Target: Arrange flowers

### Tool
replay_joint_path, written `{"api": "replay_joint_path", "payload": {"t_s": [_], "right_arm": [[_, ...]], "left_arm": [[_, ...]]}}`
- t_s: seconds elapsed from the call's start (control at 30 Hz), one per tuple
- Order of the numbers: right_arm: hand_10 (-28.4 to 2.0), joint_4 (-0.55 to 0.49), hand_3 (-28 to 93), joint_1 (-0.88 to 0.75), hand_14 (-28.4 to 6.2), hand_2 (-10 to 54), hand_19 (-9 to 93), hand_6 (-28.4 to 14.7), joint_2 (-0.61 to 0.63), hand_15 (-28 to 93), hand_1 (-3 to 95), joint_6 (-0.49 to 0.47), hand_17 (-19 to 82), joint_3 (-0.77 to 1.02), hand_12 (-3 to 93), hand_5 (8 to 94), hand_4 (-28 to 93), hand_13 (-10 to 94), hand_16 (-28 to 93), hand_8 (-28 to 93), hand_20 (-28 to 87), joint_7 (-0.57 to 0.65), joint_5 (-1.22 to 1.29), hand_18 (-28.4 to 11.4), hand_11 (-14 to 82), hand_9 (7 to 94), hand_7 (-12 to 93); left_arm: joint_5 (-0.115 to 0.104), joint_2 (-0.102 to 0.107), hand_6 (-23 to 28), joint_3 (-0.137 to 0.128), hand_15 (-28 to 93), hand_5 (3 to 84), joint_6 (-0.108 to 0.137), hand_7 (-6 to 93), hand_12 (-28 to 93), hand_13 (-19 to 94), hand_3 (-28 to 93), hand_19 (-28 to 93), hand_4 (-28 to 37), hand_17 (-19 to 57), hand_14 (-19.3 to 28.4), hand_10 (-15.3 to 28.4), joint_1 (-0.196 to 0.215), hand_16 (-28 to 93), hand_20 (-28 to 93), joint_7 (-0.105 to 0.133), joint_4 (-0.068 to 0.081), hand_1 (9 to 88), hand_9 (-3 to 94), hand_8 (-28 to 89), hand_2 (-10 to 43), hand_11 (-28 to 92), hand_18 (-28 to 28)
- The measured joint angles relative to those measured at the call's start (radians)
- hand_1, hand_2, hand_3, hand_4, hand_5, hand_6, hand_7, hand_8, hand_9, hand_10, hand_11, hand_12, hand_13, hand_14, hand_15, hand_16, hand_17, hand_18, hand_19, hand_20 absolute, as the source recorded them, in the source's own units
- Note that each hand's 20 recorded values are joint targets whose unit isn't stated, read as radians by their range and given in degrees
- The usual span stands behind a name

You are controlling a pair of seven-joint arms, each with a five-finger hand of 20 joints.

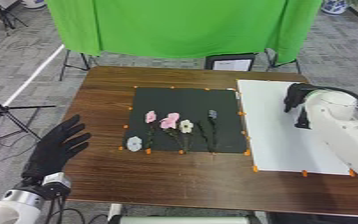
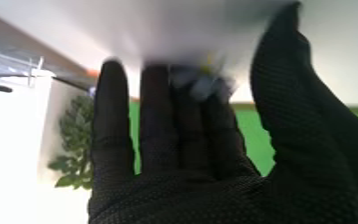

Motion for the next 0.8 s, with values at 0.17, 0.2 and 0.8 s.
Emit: {"api": "replay_joint_path", "payload": {"t_s": [0.17,0.2,0.8], "right_arm": [[-4.4,-0.003,81,-0.022,-1.3,-9.4,70,2.8,0.017,46,52.4,0.144,40,-0.021,49.6,70.7,-28,87,25,-5,28,-0.042,-0.010,-9.2,19.8,86.9,48],[-4.3,-0.008,82,-0.030,-1.3,-9.5,71,2.7,0.021,46,52.2,0.150,40,-0.021,49.8,72.0,-28,87,25,-5,29,-0.052,-0.015,-9.4,19.9,87.5,47],[-4.3,-0.380,86,-0.261,-0.8,-9.5,74,2.0,0.093,46,50.8,0.260,39,0.069,51.0,74.6,-28,89,30,-3,28,-0.189,-0.012,-9.7,20.0,88.9,45]], "left_arm": [[0.000,0.000,4.3,0.000,33,27.2,0.000,19.2,16,19,72,41,-28.3,-9.7,16.5,12.2,0.000,-1,10,0.000,0.000,25.4,23.6,-11,-1.1,20,21.7],[0.000,0.000,4.3,0.000,33,27.2,0.000,19.2,16,19,72,41,-28.3,-9.7,16.5,12.1,0.000,-1,10,0.000,0.000,25.4,23.6,-11,-1.1,20,21.7],[0.000,-0.002,4.2,-0.001,33,27.2,0.000,19.1,16,19,72,40,-28.3,-9.7,16.5,12.1,0.002,-1,10,0.000,-0.001,25.4,23.6,-11,-1.0,20,21.7]]}}
